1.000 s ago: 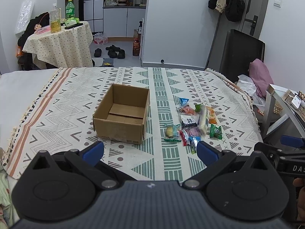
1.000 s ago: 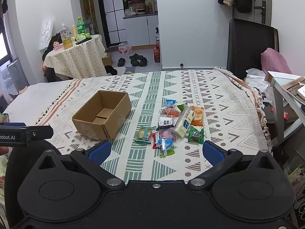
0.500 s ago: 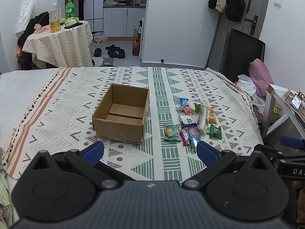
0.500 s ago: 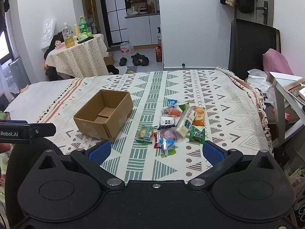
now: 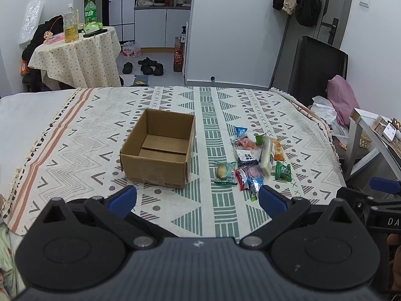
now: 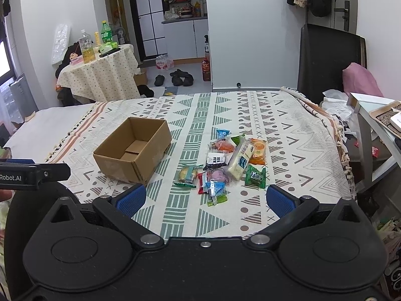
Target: Organize snacks
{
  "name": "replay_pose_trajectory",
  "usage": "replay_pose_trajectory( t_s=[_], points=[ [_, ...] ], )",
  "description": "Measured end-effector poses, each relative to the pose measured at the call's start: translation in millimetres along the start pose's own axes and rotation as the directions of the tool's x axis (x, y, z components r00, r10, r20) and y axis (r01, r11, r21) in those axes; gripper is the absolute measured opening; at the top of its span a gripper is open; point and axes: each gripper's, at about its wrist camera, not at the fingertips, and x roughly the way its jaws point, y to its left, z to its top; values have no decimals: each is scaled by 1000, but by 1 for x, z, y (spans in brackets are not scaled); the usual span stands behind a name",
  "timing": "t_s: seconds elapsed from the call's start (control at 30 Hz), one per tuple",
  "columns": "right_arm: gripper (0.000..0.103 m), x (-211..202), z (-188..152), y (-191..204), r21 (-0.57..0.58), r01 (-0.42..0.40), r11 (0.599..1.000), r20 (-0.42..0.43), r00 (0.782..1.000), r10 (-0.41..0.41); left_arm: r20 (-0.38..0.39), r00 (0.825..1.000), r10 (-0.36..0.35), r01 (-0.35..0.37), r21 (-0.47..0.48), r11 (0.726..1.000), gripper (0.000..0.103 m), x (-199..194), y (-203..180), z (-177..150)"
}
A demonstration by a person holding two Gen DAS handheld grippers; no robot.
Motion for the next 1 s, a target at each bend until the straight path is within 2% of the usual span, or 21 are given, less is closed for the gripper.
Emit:
replay_pose_trajectory(
  t_s=[0.6,0.8,1.0],
  points=[
    [103,20,-3,-21,12,13,1000,-24,1000,-13,-35,999,-24,25,28,999,103,32,-17,5],
    [103,33,-5,-34,11,-11,1000,-40,999,11,-43,999,-32,33,20,999,103,47,-25,10],
    [103,47,-3,-54,69,-26,997,-50,998,30,-57,997,-55,55,7,998,102,69,-36,21]
  ],
)
